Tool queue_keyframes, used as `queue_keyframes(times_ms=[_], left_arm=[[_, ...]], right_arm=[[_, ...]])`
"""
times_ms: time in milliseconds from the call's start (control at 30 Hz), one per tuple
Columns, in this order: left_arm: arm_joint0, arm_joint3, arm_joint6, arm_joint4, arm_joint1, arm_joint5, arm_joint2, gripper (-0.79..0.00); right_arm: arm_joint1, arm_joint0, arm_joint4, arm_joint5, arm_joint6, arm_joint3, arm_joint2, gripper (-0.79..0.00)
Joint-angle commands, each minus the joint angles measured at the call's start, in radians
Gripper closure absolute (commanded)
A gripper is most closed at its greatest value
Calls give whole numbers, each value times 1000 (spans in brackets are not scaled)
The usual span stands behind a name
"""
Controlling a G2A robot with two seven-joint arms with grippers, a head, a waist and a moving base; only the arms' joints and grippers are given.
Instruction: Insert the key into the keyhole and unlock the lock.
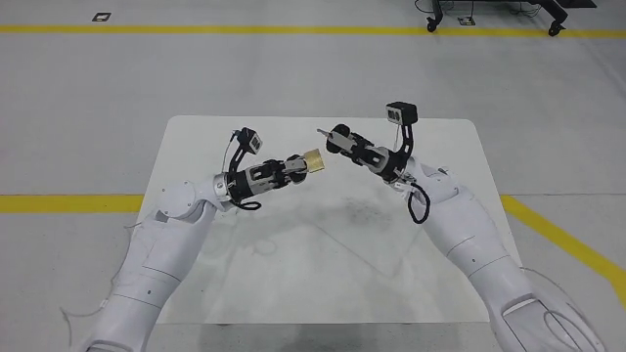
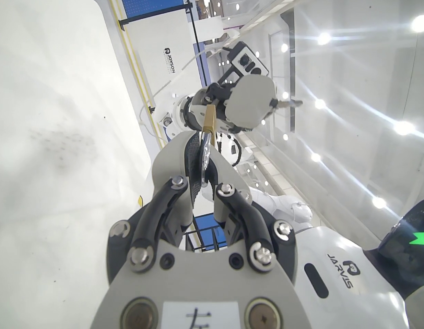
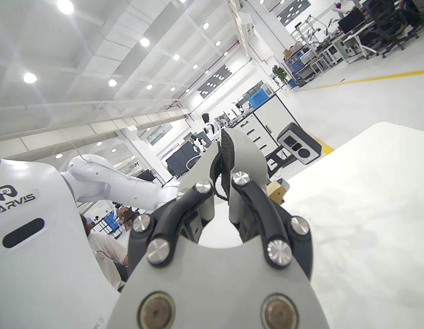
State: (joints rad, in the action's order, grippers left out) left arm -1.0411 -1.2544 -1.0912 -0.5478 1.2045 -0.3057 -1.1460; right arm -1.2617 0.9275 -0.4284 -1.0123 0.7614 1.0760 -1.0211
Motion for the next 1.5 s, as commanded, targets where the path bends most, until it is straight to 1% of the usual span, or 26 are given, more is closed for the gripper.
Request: queue_keyframes(times_ms=[0, 100, 200, 300, 367, 433, 500, 667, 767, 867, 933, 1167, 1233, 1300, 1333, 1400, 1467], left_arm=[[0, -11, -44, -7, -1, -22, 3, 0], [2, -19, -109, -16, -2, -42, 11, 0], [3, -20, -134, -6, -3, -51, 19, 0], [6, -17, -136, -5, -3, -52, 22, 0], [8, -9, -129, -5, -3, -49, 21, 0], [7, -1, -113, -13, -3, -38, 18, 0], [7, 5, -100, -22, -3, -26, 15, 0], [4, 13, -65, -34, -5, -6, 2, 0], [-2, 16, -50, -38, -8, -3, -14, 0], [-12, 11, -32, -40, -12, -15, -34, 0], [-16, -3, -2, 7, -16, -53, -48, 0], [-16, -3, -2, 7, -16, -53, -48, 0], [-22, -26, 24, 45, -17, -49, -42, 0], [-30, -56, 93, 122, -19, -5, -34, 0], [-38, -67, 134, 119, -18, 37, -33, 0], [-50, -89, 180, 54, -13, 142, -30, 0], [-49, -93, 211, 0, -11, 248, -30, 0]], right_arm=[[2, 6, -20, 0, 14, -5, -16, 0], [0, -2, -50, 2, 48, -39, -9, 0], [-8, -28, -68, 26, 72, -85, 19, 0], [-19, -46, -95, 46, 92, -109, 52, 0], [-25, -52, -119, 61, 107, -107, 76, 0], [-24, -61, -107, 83, 129, -100, 98, 0], [-21, -59, -103, 78, 124, -77, 111, 0], [2, -39, -94, 81, 128, -20, 130, 0], [17, -23, -85, 61, 108, 15, 132, 0], [31, -5, -79, 35, 82, 38, 128, 0], [35, -2, -84, 30, 76, 44, 127, 0], [35, -2, -84, 30, 76, 44, 127, 0], [35, -2, -84, 30, 76, 44, 127, 0], [35, -2, -84, 30, 76, 44, 127, 0], [35, 2, -86, 36, 71, 46, 127, 0], [39, 22, -89, 80, 52, 67, 114, 0], [49, 55, -106, 119, 46, 92, 90, 0]])
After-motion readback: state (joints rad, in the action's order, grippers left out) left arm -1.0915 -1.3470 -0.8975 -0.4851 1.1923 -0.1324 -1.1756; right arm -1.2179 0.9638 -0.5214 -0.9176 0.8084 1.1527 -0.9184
